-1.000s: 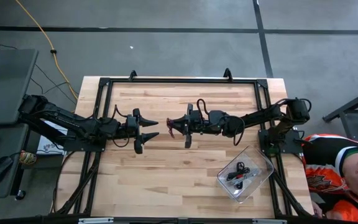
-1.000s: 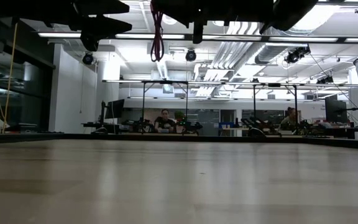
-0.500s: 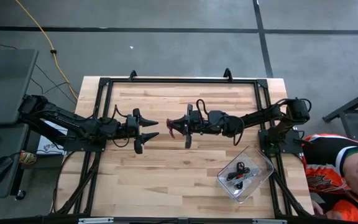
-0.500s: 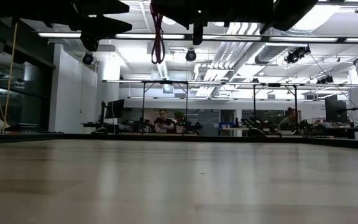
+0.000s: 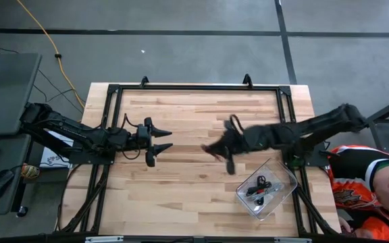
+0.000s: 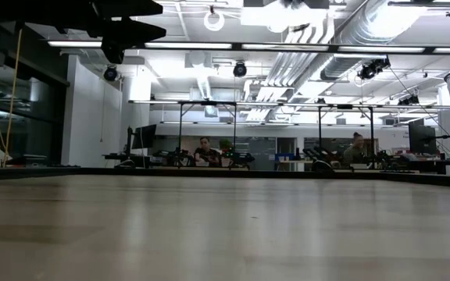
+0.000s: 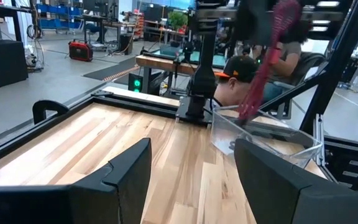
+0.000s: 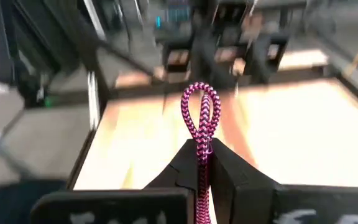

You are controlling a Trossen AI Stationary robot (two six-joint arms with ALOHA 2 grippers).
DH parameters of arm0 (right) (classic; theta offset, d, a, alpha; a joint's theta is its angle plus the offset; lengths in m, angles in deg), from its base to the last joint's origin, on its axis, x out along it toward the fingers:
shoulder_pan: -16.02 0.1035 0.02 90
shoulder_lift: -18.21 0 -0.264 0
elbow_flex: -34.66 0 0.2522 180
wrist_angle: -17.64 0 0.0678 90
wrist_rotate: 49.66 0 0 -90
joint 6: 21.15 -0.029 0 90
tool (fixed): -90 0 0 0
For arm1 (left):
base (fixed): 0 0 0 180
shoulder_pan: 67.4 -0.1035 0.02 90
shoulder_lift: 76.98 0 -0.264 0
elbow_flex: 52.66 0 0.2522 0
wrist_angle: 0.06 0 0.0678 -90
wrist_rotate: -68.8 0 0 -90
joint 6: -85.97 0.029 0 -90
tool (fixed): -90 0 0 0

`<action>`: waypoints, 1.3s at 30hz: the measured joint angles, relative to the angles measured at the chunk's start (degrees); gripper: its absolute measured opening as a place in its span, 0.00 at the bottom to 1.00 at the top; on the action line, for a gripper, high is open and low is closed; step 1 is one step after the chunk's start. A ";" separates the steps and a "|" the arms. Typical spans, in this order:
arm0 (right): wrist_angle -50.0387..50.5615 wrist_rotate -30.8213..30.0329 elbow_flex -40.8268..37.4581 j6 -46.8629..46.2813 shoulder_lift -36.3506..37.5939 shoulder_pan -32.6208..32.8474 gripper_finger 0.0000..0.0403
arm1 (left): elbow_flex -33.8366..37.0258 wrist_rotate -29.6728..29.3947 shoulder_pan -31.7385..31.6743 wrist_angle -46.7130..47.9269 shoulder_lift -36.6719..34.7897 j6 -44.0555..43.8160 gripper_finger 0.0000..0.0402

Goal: Pick and place USB-C Cables
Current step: Return to Home Position

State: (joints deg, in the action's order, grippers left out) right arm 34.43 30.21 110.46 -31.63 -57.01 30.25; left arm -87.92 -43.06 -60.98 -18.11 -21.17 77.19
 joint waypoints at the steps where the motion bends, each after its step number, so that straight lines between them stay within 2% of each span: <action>1: 5.96 -2.43 2.32 -1.04 0.72 2.09 0.01 | 0.00 0.00 -0.02 -0.39 0.00 0.00 0.53; 4: 22.25 -7.26 10.09 -6.12 0.96 8.58 0.01 | 0.00 0.00 -0.02 -0.94 0.00 -0.01 0.53; 9: 43.27 -10.74 20.87 -21.26 -1.67 18.58 0.01 | 0.00 0.00 0.00 -0.93 0.00 0.00 0.53; 13: 55.73 -14.03 25.28 -34.20 -4.36 24.63 0.01 | 0.00 0.00 0.00 -0.83 0.00 -0.02 0.53; 16: 61.92 -14.66 25.18 -42.50 -5.99 27.17 0.01 | 0.00 0.00 -0.01 -0.80 0.00 -0.04 0.53; 19: 64.94 -14.16 22.89 -47.32 -6.11 28.67 0.00 | 0.00 0.00 -0.01 -0.76 0.00 -0.04 0.53; 25: 64.73 -10.39 15.54 -47.34 -6.12 30.51 0.01 | 0.00 0.02 0.00 -0.67 0.00 -0.04 0.53; 36: 59.43 4.25 2.85 -47.11 -6.14 30.95 0.02 | 0.00 0.02 -0.02 -0.58 0.00 -0.04 0.53; 39: 59.19 5.82 0.00 -45.90 -6.14 30.95 0.02 | 0.00 0.02 -0.02 -0.60 0.00 -0.04 0.53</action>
State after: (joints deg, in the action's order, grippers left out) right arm 93.62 36.03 110.46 -77.52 -63.16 61.19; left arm -87.92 -43.04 -61.00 -18.70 -21.17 77.15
